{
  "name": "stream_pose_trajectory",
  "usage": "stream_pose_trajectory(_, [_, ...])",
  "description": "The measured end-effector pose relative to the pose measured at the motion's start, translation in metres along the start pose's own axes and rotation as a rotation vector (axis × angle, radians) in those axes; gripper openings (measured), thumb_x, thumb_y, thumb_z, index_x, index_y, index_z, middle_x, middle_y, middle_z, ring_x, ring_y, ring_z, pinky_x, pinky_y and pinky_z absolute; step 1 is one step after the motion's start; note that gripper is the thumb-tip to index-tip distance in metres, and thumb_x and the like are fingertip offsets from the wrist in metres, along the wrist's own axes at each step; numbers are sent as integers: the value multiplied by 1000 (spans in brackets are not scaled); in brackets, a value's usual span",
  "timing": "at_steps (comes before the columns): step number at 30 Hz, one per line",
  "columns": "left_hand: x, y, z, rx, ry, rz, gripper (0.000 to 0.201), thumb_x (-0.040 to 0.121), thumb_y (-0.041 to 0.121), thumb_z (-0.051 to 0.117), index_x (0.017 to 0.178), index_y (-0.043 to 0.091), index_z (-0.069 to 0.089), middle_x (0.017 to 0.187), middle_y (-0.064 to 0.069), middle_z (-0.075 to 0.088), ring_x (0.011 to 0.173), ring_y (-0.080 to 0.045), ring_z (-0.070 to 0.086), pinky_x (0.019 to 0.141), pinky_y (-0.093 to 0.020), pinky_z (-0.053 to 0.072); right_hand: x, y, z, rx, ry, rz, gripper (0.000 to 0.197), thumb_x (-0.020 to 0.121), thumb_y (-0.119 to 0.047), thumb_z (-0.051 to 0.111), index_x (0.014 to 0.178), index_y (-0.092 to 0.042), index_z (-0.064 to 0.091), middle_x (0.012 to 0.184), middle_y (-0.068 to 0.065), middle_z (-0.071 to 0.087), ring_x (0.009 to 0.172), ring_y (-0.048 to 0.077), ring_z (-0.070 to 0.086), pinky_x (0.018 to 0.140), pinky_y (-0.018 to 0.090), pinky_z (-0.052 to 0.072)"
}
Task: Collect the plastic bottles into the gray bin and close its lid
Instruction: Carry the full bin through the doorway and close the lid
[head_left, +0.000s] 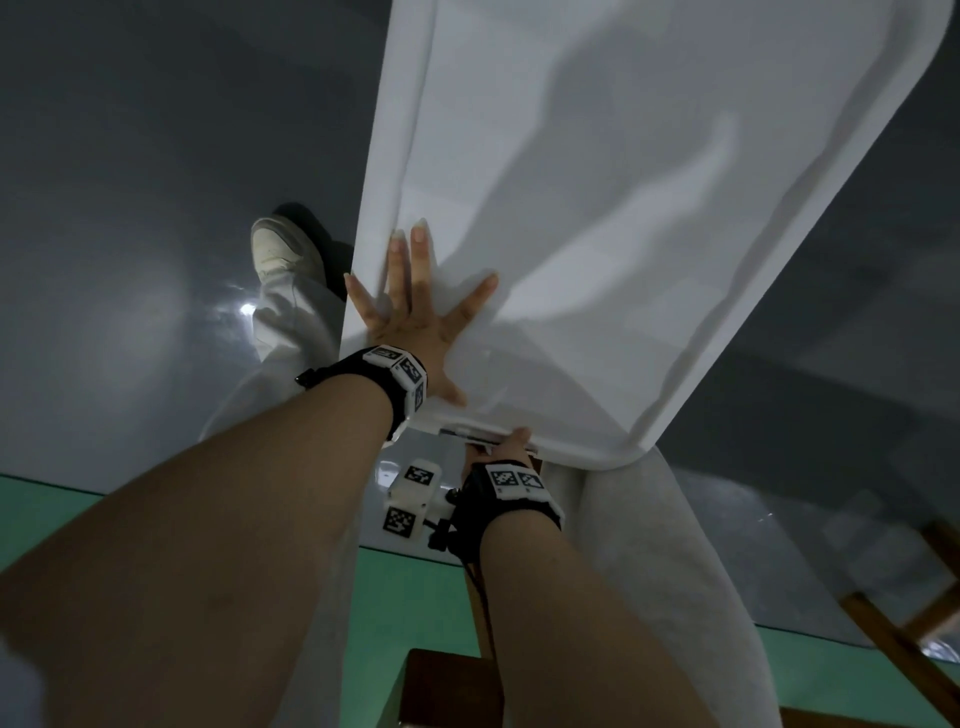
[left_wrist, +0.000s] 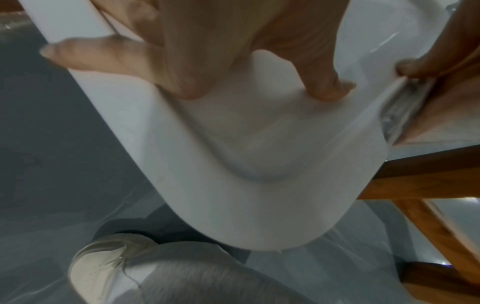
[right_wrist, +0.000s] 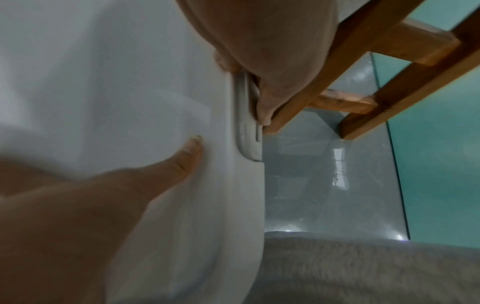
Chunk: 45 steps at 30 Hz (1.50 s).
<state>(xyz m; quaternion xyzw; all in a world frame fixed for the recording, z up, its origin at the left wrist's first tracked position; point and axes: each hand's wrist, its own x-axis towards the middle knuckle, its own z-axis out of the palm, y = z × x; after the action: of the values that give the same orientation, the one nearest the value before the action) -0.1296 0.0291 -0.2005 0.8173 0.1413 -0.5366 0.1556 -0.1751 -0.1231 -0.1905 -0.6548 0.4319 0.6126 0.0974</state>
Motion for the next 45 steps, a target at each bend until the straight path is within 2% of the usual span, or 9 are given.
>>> stream_pose_trajectory(7, [-5, 2, -2, 1, 5, 4, 146, 44, 74, 77, 120, 55, -46, 128, -21, -58, 122, -44, -48, 93, -78, -12, -19, -1, -10, 167, 54, 23, 78, 97, -34, 47, 152, -9, -3, 147, 14, 39, 132, 29, 43, 106, 41, 37])
stream_pose_trajectory(11, [-17, 5, -3, 10, 54, 11, 140, 50, 75, 72, 127, 52, -42, 123, -21, -63, 113, -41, -55, 96, -76, -13, -24, -4, -24, 671, 19, 114, 44, 94, -38, 53, 123, -5, 49, 112, 17, 61, 94, 32, 64, 76, 37, 57])
stream_pose_trajectory(14, [-28, 6, -6, 3, 161, 45, 129, 61, 70, 70, 136, 49, -34, 138, -25, -48, 120, -39, -50, 103, -68, -15, -39, -7, -47, 542, -27, 6, 30, 96, -25, 44, 103, 3, 54, 85, 21, 64, 68, 31, 63, 69, 38, 60])
stream_pose_trajectory(18, [-25, 21, -37, 10, 199, 90, 123, 70, 66, 66, 135, 46, -36, 142, -26, -41, 134, -45, -36, 103, -67, -15, -49, -25, -77, 405, -71, -197, 41, 102, -10, 23, 128, 18, 41, 104, 32, 59, 59, 25, 47, 53, 25, 42])
stream_pose_trajectory(21, [-6, 41, -80, 27, 240, 149, 133, 64, 63, 73, 133, 46, -40, 140, -27, -43, 133, -49, -34, 100, -68, -18, -50, -56, -96, 376, 114, -266, 45, 92, -22, 34, 84, 13, 62, 63, 6, 68, 62, 23, 69, 63, 32, 59])
stream_pose_trajectory(24, [17, 58, -118, 81, 232, 176, 149, 49, 63, 82, 133, 46, -39, 134, -25, -52, 125, -47, -45, 98, -72, -16, -52, -96, -115, 335, 281, -392, 40, 77, -35, 36, 58, -11, 61, 71, 9, 71, 74, 33, 69, 75, 45, 58])
stream_pose_trajectory(34, [48, 59, -140, 135, 73, 152, 155, 36, 71, 81, 118, 51, -49, 121, -20, -65, 110, -45, -56, 96, -76, -13, -87, -225, -175, 190, 554, -837, 26, 97, -28, 44, 84, -10, 57, 73, -4, 58, 67, 13, 53, 53, 20, 37])
stream_pose_trajectory(42, [58, 50, -145, 82, -6, 199, 152, 42, 58, 87, 116, 58, -46, 118, -15, -67, 107, -40, -61, 93, -72, -22, -78, -300, -187, -38, 874, -1104, 36, 87, -32, 63, 119, -18, 54, 128, 4, 45, 115, 22, 39, 91, 20, 28])
stream_pose_trajectory(45, [61, 49, -149, 68, -55, 203, 151, 47, 52, 88, 114, 58, -47, 115, -14, -69, 104, -39, -63, 93, -71, -22, -76, -328, -188, -230, 909, -1160, 52, 85, -41, 64, 131, -21, 50, 143, 6, 36, 132, 25, 32, 114, 35, 21])
